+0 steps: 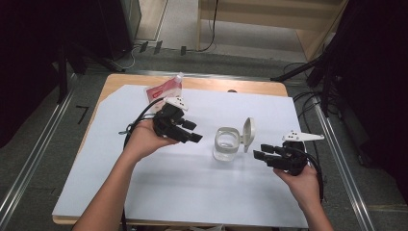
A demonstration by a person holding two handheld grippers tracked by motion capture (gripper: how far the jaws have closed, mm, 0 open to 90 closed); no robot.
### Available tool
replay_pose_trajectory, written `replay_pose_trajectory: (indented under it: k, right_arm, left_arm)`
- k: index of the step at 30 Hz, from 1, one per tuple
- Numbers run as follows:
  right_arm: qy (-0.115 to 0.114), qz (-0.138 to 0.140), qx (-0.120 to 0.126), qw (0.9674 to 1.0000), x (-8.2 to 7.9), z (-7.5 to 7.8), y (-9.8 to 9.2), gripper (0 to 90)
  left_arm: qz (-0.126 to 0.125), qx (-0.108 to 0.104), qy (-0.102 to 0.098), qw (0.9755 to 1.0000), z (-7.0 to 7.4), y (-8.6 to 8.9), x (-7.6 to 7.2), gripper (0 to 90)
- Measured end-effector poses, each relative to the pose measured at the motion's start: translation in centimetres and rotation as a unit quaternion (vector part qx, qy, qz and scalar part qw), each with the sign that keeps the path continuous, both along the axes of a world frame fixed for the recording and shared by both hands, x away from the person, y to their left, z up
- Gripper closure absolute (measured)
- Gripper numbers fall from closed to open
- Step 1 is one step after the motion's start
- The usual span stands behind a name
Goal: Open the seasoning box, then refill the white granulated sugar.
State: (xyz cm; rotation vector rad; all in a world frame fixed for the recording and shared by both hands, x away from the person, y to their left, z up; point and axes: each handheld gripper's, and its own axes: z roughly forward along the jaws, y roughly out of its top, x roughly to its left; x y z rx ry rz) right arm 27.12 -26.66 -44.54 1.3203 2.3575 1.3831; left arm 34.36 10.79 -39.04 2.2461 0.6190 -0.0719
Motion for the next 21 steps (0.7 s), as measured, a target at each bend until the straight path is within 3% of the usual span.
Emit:
replay_pose_trajectory:
  k: [5,21]
  right_arm:
    - [-0.009,0.007,-0.007,0.9999,0.2,-0.3,0.1,50.9]
    - [-0.007,0.020,-0.015,0.9997,0.8,-0.9,0.8,49.0]
  left_arm:
    - [0.014,-0.002,0.002,0.9999,0.0,1.3,0.0,44.1]
    - [0.072,0.007,0.002,0.9974,0.3,6.1,0.4,45.4]
